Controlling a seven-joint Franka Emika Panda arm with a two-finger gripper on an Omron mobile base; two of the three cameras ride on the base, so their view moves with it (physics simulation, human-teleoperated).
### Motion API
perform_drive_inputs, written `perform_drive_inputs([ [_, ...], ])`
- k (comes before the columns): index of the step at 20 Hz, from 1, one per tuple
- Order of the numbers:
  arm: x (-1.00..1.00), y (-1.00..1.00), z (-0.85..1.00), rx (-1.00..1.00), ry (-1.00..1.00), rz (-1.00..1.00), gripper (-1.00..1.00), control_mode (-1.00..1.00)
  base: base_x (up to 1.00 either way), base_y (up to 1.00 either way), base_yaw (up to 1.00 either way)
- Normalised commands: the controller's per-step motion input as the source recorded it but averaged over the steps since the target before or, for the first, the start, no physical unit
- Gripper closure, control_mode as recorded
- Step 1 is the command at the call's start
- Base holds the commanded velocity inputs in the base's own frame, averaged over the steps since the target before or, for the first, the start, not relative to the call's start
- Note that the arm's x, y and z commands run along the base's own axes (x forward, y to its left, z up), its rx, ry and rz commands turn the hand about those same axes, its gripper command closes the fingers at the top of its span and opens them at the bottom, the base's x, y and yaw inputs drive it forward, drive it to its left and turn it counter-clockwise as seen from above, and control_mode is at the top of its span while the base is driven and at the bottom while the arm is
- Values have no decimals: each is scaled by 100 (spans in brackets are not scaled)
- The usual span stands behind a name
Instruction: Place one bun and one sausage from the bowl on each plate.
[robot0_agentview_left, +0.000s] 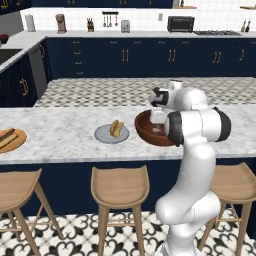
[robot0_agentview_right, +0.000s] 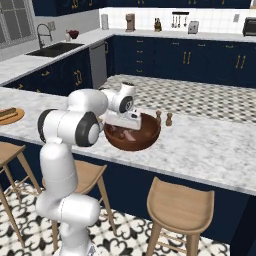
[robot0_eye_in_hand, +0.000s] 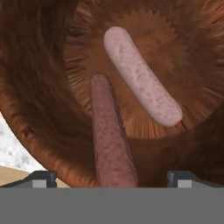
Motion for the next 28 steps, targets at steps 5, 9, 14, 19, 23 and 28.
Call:
perform_drive_inputs([
  [5,-54,23,-39,-1,15,3,-100,-100,0,0,0],
  [9,-3,0,-2,1,4,0,-100,-100,0,0,0],
  [14,80,-3,21,5,9,-1,-100,-100,0,0,0],
  [19,49,-8,-18,0,0,-1,-100,-100,0,0,0],
  [23,-26,-2,-32,0,2,0,-100,-100,0,0,0],
  [28,-36,7,-10,-2,0,1,-100,-100,0,0,0],
])
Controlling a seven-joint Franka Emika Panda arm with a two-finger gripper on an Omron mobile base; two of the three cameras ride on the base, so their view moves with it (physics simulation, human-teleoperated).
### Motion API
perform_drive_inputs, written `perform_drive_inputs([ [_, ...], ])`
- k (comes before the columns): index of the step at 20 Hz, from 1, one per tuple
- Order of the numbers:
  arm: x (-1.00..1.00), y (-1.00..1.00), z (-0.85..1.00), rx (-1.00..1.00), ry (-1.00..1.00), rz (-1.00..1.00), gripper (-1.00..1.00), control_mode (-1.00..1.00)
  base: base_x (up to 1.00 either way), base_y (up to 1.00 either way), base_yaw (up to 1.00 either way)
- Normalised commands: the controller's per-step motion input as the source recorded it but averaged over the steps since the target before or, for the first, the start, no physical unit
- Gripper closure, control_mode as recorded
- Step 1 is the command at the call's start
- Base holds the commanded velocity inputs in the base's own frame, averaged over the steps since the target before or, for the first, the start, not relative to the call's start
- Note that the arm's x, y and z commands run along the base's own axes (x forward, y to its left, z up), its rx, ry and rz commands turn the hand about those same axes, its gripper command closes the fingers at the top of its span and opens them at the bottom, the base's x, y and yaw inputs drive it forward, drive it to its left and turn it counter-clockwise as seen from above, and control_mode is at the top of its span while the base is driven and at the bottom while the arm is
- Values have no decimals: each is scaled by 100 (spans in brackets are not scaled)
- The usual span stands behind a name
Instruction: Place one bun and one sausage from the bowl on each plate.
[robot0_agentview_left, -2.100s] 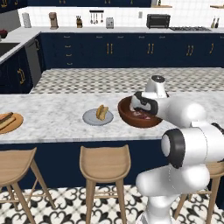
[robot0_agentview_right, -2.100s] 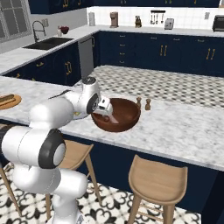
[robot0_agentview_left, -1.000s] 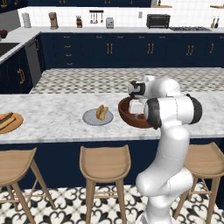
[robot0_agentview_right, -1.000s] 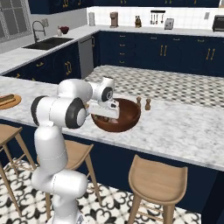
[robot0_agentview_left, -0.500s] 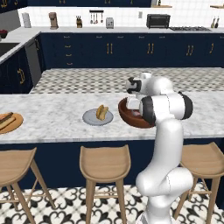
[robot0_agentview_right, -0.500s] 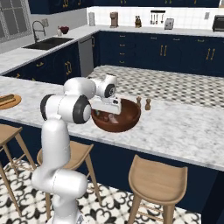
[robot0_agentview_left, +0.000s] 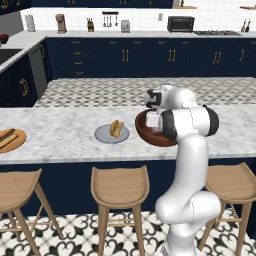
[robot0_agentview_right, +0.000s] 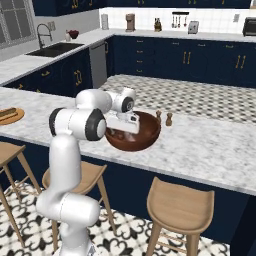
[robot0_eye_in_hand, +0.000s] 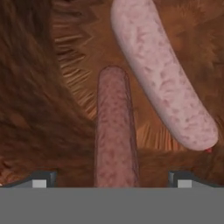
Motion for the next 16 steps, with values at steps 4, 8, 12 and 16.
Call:
perform_drive_inputs([
  [4,-31,17,-18,-3,4,3,-100,-100,0,0,0],
  [8,-2,11,-19,-1,4,1,-100,-100,0,0,0],
  [12,12,6,-16,0,0,0,100,-100,0,0,0],
  [16,0,0,-11,-1,1,0,100,-100,0,0,0],
])
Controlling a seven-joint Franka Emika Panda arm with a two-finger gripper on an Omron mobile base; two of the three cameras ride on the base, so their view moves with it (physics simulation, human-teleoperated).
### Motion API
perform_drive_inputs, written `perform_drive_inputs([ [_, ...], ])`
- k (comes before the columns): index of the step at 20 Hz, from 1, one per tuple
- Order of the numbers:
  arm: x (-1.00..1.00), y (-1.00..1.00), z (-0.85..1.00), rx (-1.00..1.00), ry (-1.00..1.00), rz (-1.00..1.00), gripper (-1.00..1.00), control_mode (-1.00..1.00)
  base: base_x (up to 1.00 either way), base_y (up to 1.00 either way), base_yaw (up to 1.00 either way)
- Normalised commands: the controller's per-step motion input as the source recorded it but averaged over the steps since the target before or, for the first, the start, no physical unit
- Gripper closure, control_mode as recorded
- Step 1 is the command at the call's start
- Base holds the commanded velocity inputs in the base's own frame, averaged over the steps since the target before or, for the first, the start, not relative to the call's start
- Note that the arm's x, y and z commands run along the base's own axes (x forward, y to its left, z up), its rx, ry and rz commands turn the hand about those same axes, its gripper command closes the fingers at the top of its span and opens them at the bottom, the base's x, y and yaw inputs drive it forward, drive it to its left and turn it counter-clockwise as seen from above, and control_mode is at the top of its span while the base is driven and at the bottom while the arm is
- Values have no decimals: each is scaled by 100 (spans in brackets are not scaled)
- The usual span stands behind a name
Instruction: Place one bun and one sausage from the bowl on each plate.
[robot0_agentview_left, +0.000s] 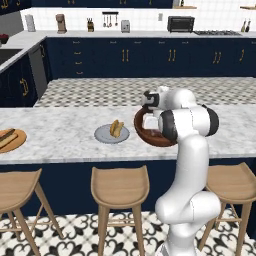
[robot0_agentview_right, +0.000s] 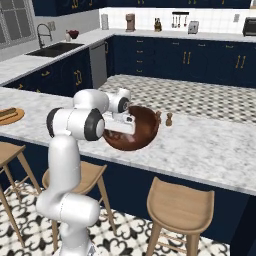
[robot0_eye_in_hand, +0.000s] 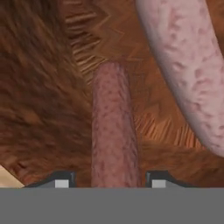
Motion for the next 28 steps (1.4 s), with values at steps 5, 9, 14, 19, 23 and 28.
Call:
perform_drive_inputs([
  [5,-34,0,6,2,-2,0,100,-100,0,0,0],
  [9,-76,0,74,5,-17,-3,100,-100,0,0,0],
  [14,-96,8,64,-2,-48,-1,100,-100,0,0,0],
  [19,-100,18,43,-11,-54,0,100,-100,0,0,0],
  [23,-75,48,27,-12,-35,0,100,100,-25,25,0],
  [28,0,0,0,0,0,0,100,100,-66,100,-12],
])
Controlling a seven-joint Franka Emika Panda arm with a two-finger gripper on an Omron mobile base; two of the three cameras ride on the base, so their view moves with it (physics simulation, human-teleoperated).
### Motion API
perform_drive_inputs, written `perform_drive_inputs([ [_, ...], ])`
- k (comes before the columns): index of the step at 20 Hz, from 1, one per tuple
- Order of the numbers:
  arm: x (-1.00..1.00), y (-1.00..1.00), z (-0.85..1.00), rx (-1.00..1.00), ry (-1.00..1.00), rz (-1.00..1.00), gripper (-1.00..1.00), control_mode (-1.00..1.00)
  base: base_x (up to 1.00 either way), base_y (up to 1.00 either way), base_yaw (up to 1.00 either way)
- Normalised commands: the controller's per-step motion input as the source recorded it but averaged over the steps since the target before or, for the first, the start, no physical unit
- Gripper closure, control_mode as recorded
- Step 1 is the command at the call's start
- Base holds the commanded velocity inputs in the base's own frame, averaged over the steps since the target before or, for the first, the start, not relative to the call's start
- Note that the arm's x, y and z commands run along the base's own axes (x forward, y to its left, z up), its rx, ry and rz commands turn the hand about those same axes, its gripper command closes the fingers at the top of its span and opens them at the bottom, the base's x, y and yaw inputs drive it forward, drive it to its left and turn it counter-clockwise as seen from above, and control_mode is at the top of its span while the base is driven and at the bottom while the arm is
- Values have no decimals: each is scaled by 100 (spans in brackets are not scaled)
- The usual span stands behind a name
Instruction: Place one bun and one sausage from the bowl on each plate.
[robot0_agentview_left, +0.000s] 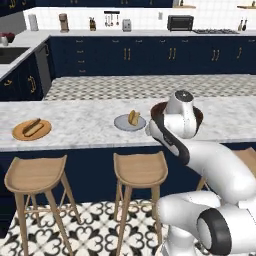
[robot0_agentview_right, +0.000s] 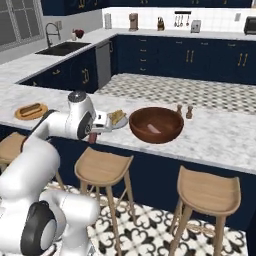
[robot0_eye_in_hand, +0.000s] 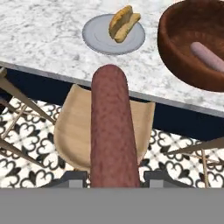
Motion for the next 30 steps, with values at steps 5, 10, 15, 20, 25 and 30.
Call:
perform_drive_inputs([
  [5,0,0,0,0,0,0,100,100,2,100,-30],
  [10,0,0,0,0,0,0,100,100,2,100,-29],
  [15,0,0,0,0,0,0,100,100,8,100,-25],
  [20,0,0,0,0,0,0,100,100,25,100,-24],
  [25,0,0,0,0,0,0,100,100,50,100,-23],
  [30,0,0,0,0,0,0,100,100,38,100,-31],
])
